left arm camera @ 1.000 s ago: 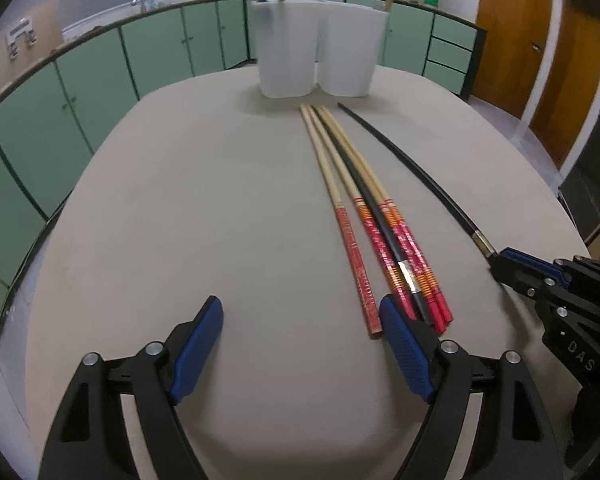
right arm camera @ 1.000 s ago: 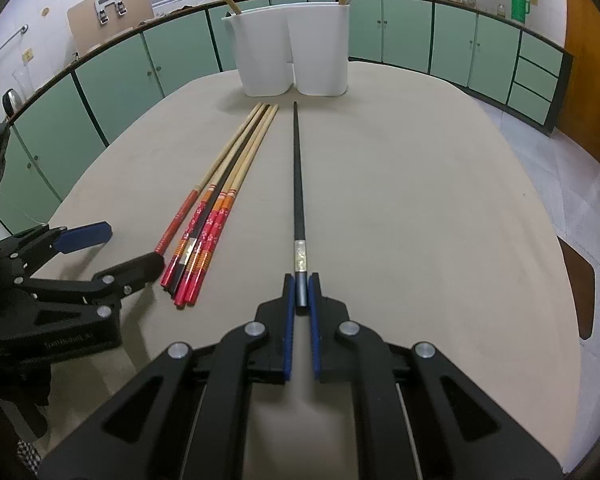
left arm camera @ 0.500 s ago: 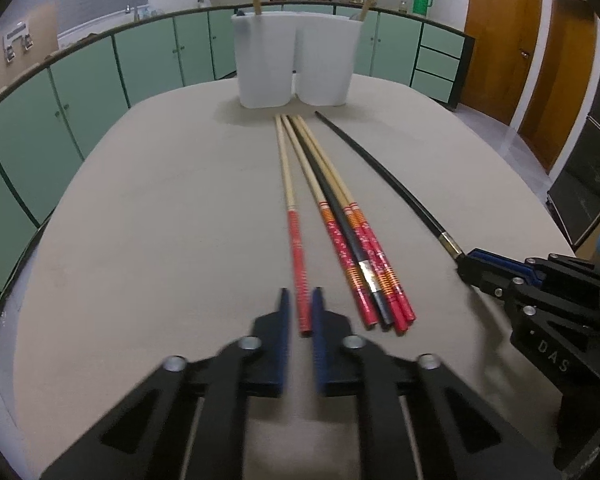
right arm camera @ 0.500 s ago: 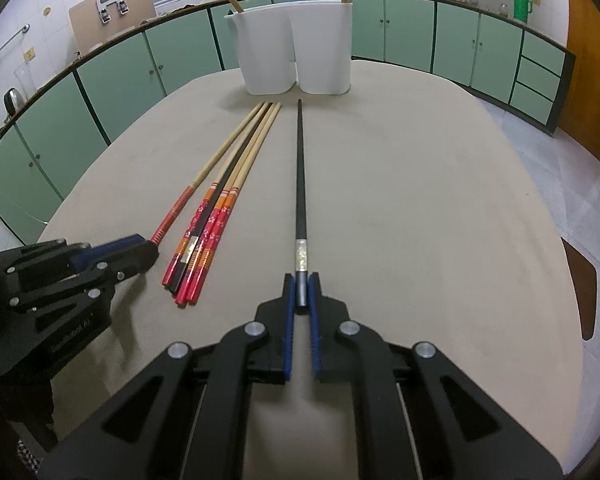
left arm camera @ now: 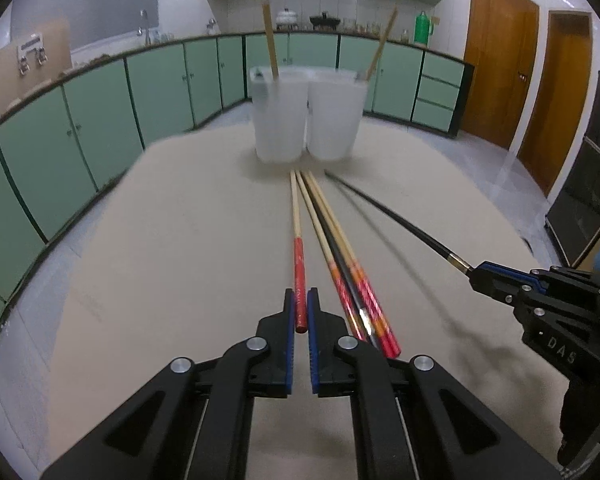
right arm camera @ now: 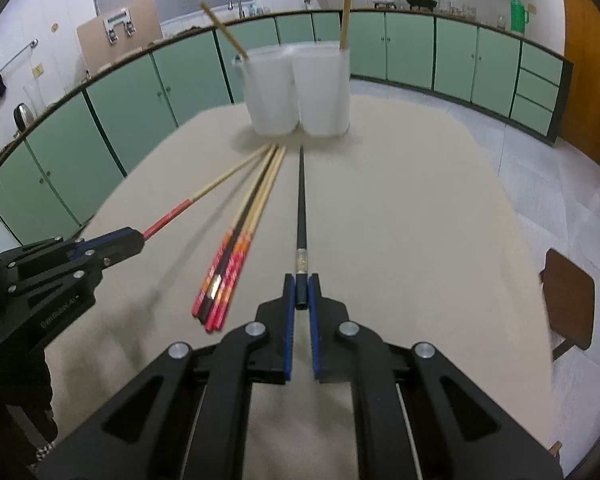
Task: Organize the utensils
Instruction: 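Lift both held chopsticks and carry them above the white holder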
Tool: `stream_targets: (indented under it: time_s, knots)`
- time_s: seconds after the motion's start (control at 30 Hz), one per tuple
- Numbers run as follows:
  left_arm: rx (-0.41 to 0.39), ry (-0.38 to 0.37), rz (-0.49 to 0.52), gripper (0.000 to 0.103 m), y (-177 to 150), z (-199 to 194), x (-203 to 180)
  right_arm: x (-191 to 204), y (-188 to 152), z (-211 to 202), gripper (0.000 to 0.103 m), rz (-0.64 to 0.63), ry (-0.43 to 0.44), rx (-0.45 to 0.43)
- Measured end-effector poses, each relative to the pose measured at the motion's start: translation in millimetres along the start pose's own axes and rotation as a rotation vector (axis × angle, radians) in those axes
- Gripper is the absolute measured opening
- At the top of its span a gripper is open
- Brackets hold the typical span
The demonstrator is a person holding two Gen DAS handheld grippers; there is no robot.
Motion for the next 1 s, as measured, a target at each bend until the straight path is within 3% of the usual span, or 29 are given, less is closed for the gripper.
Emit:
stream_targets:
  time_s: [0.47,1.0]
  knots:
    - [-0.222,-0.002,0.015,0.006,97,-38,6,1,95,-35,0.006,-0.006,0.060,-0.157]
    - [-0.254,-0.056,0.004,0.006,145,-23,12,7,169,-22,0.006,-0.071,0.107,-0.158]
Point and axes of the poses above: each gripper's, at about its wrist camera, not at the fingertips, and z roughly the way its jaws point, x to its left, y to its top, the point moved 6 cm from there along z, roughly the way its jaws point, and after that the axes turned 15 degrees about -x, right-handed, at the moved point
